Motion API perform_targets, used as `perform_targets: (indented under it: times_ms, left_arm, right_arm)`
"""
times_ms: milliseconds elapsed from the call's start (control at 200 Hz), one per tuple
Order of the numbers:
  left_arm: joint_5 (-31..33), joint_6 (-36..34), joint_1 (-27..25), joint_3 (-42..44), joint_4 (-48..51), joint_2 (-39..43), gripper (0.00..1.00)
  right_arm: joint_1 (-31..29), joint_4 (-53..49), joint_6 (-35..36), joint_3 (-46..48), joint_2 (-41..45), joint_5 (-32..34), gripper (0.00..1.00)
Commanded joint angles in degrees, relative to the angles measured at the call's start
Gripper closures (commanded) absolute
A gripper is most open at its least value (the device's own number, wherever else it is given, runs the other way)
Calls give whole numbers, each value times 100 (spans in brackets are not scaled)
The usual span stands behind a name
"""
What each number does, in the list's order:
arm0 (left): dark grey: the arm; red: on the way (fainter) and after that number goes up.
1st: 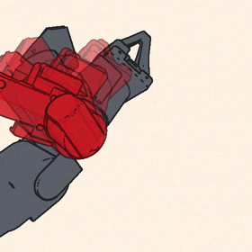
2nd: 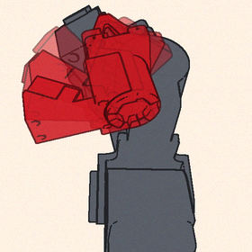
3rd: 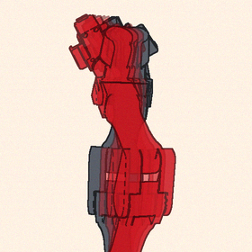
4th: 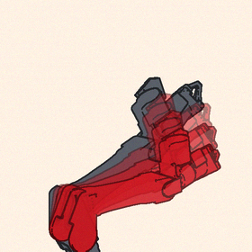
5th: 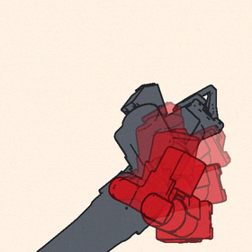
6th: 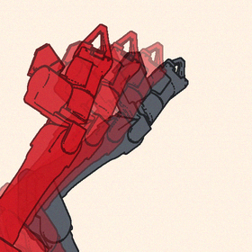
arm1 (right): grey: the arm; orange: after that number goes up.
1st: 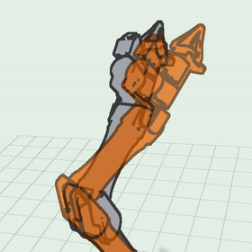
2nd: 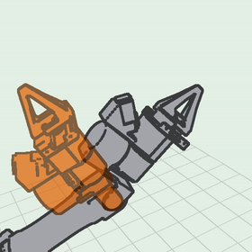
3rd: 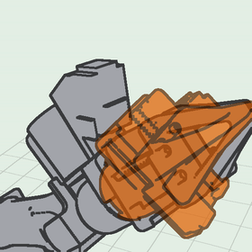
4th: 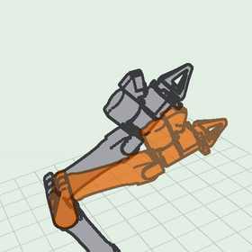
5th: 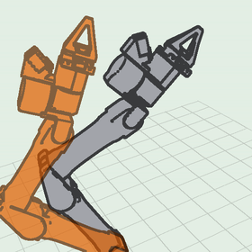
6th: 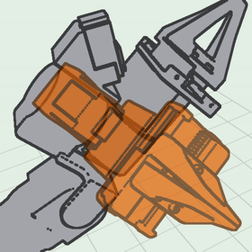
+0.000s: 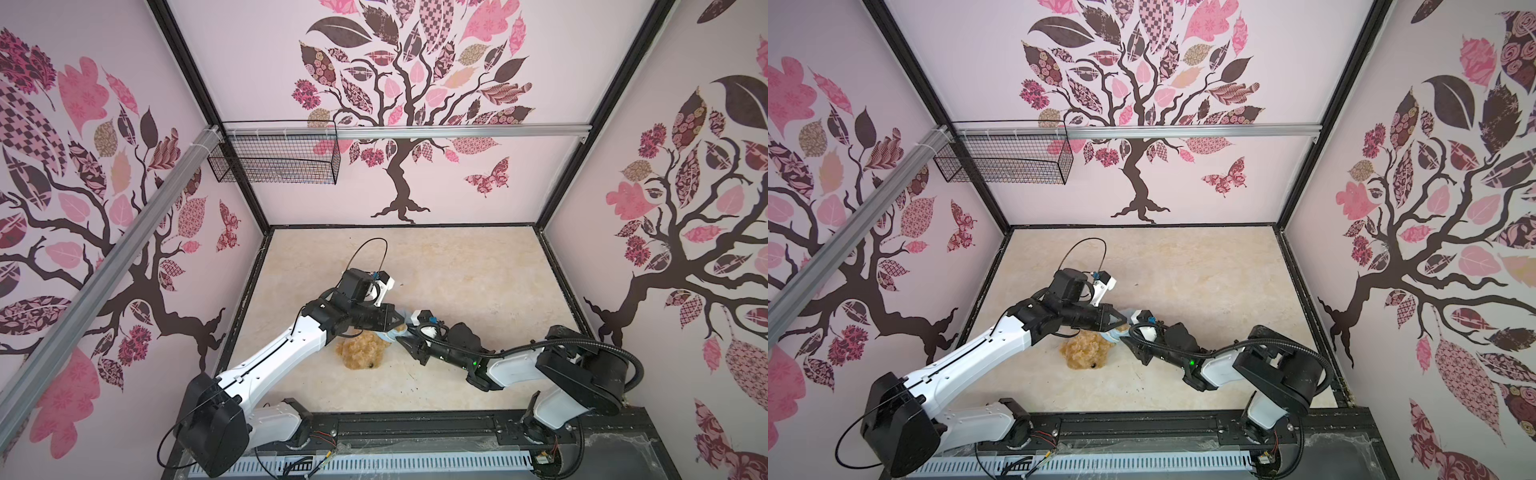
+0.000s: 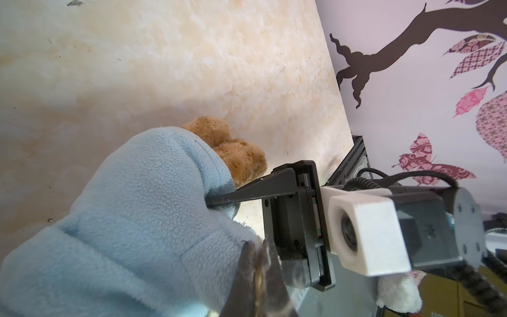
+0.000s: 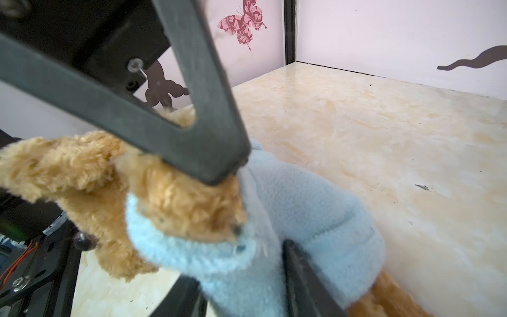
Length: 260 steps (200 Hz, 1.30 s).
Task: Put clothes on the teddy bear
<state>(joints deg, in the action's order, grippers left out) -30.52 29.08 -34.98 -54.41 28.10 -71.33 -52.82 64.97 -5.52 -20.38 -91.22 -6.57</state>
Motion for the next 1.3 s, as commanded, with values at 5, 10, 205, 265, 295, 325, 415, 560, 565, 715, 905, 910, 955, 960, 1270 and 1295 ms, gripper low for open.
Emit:
perform_targets:
  times_ms: [5, 10, 205, 265, 295, 325, 415, 560, 565, 715, 905, 910, 955, 960, 1270, 1295]
  left_arm:
    - [-766, 176, 61, -482, -1103, 254, 100]
    - [-755, 163, 66, -474, -1091, 252, 100]
    - [-221, -254, 70, -223, -485, 97, 100]
    - [-235, -244, 62, -128, -459, 43, 100]
    - [-251, -212, 53, -71, -481, 28, 100]
    - [-269, -194, 32, -21, -524, 10, 100]
    - [-261, -173, -34, 52, -600, 2, 100]
    - [-270, -135, -148, 41, -636, -42, 100]
    - [-270, -133, -149, 38, -633, -45, 100]
    - [-262, -187, -250, 59, -616, -99, 100]
    - [-200, -250, -273, 106, -612, -136, 100]
    - [-196, -247, -273, 106, -608, -136, 100]
    - [-183, -246, -272, 107, -608, -136, 100]
    - [-183, -250, -272, 111, -606, -136, 100]
    - [-164, -267, -265, 71, -612, -186, 100]
    - [-167, -263, -265, 63, -611, -183, 100]
  right_arm:
    - [25, -1035, -260, 328, -240, 357, 53]
    - [25, -1041, -249, 330, -221, 362, 53]
    - [24, -1678, 166, 118, 933, 323, 41]
    - [23, -1766, 264, 58, 1310, 204, 37]
    - [17, -1770, 283, 23, 1455, 155, 35]
    - [24, -1774, 313, -13, 1562, 103, 33]
    - [18, -1764, 376, -146, 1685, -73, 29]
    - [24, -1599, 371, -299, 1511, -178, 26]
    - [25, -1591, 374, -304, 1502, -178, 26]
    - [35, -1263, 224, -426, 1295, -248, 28]
    - [136, -1009, -124, -439, 1476, -187, 38]
    - [142, -1002, -133, -431, 1484, -187, 38]
    - [194, -928, -235, -350, 1593, -195, 40]
    - [198, -918, -246, -347, 1609, -200, 40]
    - [388, -960, -532, 205, 2605, -178, 44]
    - [415, -1011, -533, 226, 2660, -193, 43]
